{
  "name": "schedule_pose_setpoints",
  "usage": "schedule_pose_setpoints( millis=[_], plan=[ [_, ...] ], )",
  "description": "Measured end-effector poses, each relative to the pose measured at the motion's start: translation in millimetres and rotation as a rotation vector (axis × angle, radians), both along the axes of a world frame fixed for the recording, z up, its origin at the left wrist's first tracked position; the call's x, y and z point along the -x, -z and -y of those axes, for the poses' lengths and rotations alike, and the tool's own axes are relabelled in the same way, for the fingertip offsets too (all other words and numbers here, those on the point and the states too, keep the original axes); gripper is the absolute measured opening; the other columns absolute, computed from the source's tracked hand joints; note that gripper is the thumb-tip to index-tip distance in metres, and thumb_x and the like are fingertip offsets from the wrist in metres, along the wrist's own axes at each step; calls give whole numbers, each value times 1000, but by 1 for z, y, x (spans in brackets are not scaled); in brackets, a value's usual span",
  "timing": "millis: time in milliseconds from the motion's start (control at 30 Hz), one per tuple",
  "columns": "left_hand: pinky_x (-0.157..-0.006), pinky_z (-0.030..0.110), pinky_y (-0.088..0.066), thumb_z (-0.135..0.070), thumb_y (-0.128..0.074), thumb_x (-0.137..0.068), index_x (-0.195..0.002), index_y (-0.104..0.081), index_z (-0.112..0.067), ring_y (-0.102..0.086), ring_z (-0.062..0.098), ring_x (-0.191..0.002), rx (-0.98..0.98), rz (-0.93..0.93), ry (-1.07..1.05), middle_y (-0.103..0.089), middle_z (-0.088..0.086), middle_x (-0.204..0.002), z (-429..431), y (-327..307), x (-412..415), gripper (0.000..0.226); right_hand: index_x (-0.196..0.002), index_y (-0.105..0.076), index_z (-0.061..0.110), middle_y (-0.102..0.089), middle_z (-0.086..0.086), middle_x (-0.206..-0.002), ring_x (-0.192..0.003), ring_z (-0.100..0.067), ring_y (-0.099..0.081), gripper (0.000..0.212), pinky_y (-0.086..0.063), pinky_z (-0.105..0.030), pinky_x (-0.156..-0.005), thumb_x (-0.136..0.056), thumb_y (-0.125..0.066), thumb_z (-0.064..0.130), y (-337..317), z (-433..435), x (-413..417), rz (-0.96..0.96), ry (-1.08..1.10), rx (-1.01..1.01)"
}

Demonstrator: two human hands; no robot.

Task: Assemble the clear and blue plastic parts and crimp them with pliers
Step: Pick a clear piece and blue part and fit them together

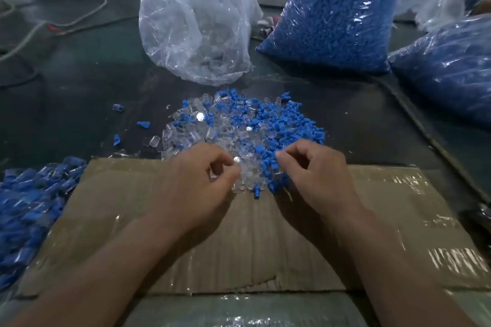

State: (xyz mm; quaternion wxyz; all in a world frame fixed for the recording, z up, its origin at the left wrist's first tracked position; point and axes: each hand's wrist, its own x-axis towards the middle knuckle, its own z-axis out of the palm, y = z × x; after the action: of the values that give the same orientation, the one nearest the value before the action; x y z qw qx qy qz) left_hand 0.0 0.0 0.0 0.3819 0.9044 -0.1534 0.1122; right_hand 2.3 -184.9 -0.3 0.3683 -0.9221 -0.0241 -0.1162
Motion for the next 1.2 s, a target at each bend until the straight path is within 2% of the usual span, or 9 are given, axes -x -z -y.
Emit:
schedule_pose_setpoints(
  millis=[67,133,300,500,633,733,867,967,1200],
  plan=[
    [-61,9,-35,-24,-70,-78,-86,-66,-15,-47,-3,-68,-93,71,81,-53,-13,-74,2,-2,-4,12,-70,-57,32,-56,20,-64,-66,-1,-55,15,-43,-15,-59,-84,-62,30,-2,3,4,9,-47,62],
    [-73,14,-37,-23,-75,-76,-92,-68,-12,-50,6,-78,-175,100,149,-59,-3,-84,2,4,-6,21,-81,-63,30,-53,24,-69,-68,3,-54,5,-41,-12,-61,-83,-63,25,-2,6,8,-7,-90,112],
    [-70,19,-35,-34,-68,-69,-96,-72,-17,-50,9,-81,-275,165,229,-62,-1,-86,7,6,-6,32,-93,-68,23,-48,27,-73,-71,9,-48,16,-34,-8,-61,-80,-63,13,-4,11,8,34,-138,188],
    [-70,30,-37,-24,-80,-69,-96,-73,-18,-54,16,-80,-297,152,251,-61,1,-86,8,12,-9,29,-97,-68,22,-44,25,-76,-76,6,-43,20,-34,-9,-68,-80,-61,13,-4,8,9,-4,-216,275],
    [-70,29,-39,-20,-82,-65,-91,-74,-16,-55,15,-78,-272,173,258,-63,1,-82,6,13,-11,28,-95,-67,22,-44,25,-76,-75,9,-41,15,-33,-10,-68,-81,-64,18,-5,6,10,12,-233,295],
    [-73,29,-41,-18,-81,-66,-92,-73,-17,-52,8,-80,-254,174,248,-66,-1,-84,3,14,-12,28,-88,-67,20,-52,13,-75,-71,1,-43,9,-35,-16,-64,-80,-68,25,-8,1,14,35,-295,305],
    [-76,31,-39,-16,-82,-66,-100,-69,-14,-51,5,-84,-205,161,199,-70,0,-89,4,14,-9,36,-98,-67,19,-51,10,-79,-76,-7,-43,22,-37,-23,-68,-81,-67,32,-7,-7,16,24,-341,339],
    [-79,31,-38,-14,-79,-69,-107,-67,-14,-50,5,-85,-185,134,181,-69,0,-95,3,14,-8,40,-103,-63,20,-44,15,-81,-77,-5,-40,30,-33,-16,-69,-80,-65,40,-7,-10,16,10,-340,325],
    [-77,13,-32,-8,-73,-75,-111,-64,-13,-49,-4,-84,-93,105,141,-61,-8,-96,-2,8,-6,37,-100,-66,20,-48,10,-85,-81,-7,-43,27,-37,-21,-72,-79,-66,37,-8,-12,18,5,-339,304]
  ],
)
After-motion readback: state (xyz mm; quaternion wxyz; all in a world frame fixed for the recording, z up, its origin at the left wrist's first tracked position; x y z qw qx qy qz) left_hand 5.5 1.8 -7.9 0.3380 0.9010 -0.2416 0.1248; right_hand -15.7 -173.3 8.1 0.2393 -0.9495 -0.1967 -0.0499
